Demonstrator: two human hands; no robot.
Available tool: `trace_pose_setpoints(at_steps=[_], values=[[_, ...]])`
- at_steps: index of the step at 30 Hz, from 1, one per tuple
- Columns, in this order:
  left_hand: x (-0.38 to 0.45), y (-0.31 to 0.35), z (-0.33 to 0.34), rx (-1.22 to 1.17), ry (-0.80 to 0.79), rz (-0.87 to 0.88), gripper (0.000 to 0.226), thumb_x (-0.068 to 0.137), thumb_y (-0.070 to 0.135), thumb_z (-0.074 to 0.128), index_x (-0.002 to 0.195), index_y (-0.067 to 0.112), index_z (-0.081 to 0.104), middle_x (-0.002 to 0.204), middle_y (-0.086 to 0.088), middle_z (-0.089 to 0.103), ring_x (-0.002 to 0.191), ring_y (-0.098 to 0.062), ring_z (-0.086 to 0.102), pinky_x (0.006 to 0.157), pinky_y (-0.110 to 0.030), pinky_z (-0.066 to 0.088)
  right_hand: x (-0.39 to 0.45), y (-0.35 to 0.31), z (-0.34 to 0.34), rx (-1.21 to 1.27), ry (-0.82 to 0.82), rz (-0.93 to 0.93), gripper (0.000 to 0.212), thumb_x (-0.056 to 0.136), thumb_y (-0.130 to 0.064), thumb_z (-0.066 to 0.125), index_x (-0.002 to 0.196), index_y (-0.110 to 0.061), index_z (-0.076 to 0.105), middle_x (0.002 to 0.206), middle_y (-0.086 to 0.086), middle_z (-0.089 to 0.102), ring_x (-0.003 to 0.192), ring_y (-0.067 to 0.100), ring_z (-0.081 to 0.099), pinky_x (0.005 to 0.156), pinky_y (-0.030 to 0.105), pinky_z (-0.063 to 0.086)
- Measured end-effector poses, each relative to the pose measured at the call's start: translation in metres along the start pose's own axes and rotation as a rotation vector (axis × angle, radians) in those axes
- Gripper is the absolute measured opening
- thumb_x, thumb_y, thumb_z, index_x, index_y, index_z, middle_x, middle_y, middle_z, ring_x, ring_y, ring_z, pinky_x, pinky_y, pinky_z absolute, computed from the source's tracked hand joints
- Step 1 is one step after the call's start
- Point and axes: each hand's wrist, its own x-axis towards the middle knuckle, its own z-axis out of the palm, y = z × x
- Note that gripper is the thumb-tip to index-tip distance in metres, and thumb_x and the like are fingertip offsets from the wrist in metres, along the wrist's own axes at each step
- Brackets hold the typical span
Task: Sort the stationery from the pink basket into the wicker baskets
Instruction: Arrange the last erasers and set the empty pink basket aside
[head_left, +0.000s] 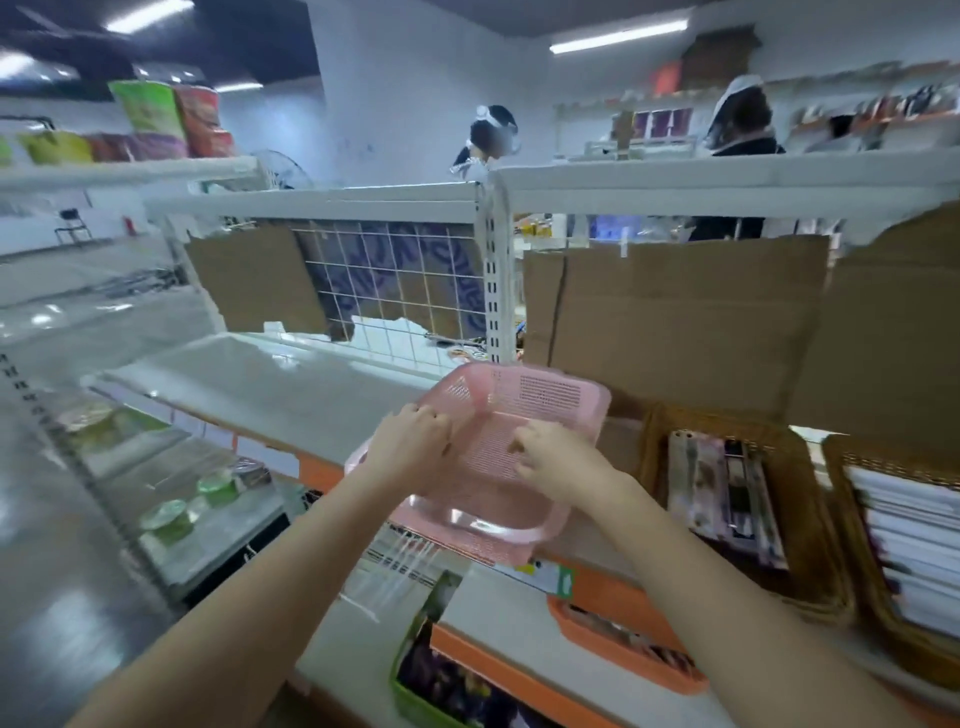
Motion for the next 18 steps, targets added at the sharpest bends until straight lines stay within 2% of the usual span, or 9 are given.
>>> trace_pose_setpoints(at_steps=[4,9,14,18], values=[[0.028,-0.021,0.027,-0.051,-0.024,0.040,0.032,0.098,0.034,0.037,0.106,0.013,0.061,0.109,-0.008,0.060,0.101,-0.025,0.054,0.081,-0.036,0.045,0.028,-0.004,0.024,-0.029,0.003,-0.004,0.026,0.095,-0.025,0.047,0.114,-0.011,0.058,0.115,0.005,0.056,0.106,0.022,0.054,0.089,0.037,0.045],[0.061,-0.035,0.048,-0.041,-0.199,0.146,0.030,0.094,0.027,0.045,0.109,0.008,0.062,0.110,-0.014,0.060,0.103,-0.032,0.057,0.083,-0.039,0.047,0.038,-0.009,0.032,-0.023,0.000,0.043,0.024,0.096,-0.029,0.046,0.112,-0.014,0.056,0.112,0.004,0.054,0.108,0.023,0.050,0.089,0.036,0.042],[0.085,-0.036,0.062,0.011,-0.381,0.205,0.035,0.094,0.024,0.044,0.122,0.007,0.056,0.121,-0.015,0.056,0.110,-0.033,0.055,0.093,-0.040,0.044,0.016,-0.032,0.030,0.053,0.078,0.075,0.023,0.097,-0.036,0.044,0.115,-0.025,0.054,0.115,-0.010,0.053,0.110,0.009,0.046,0.092,0.024,0.041],[0.091,-0.030,0.065,0.092,-0.488,0.290,0.029,0.089,0.017,0.057,0.116,0.010,0.063,0.116,-0.010,0.063,0.107,-0.027,0.058,0.074,-0.034,0.045,-0.011,-0.058,0.030,0.095,0.062,0.188,0.024,0.099,-0.042,0.038,0.117,-0.033,0.050,0.115,-0.019,0.049,0.108,0.000,0.042,0.091,0.016,0.035]])
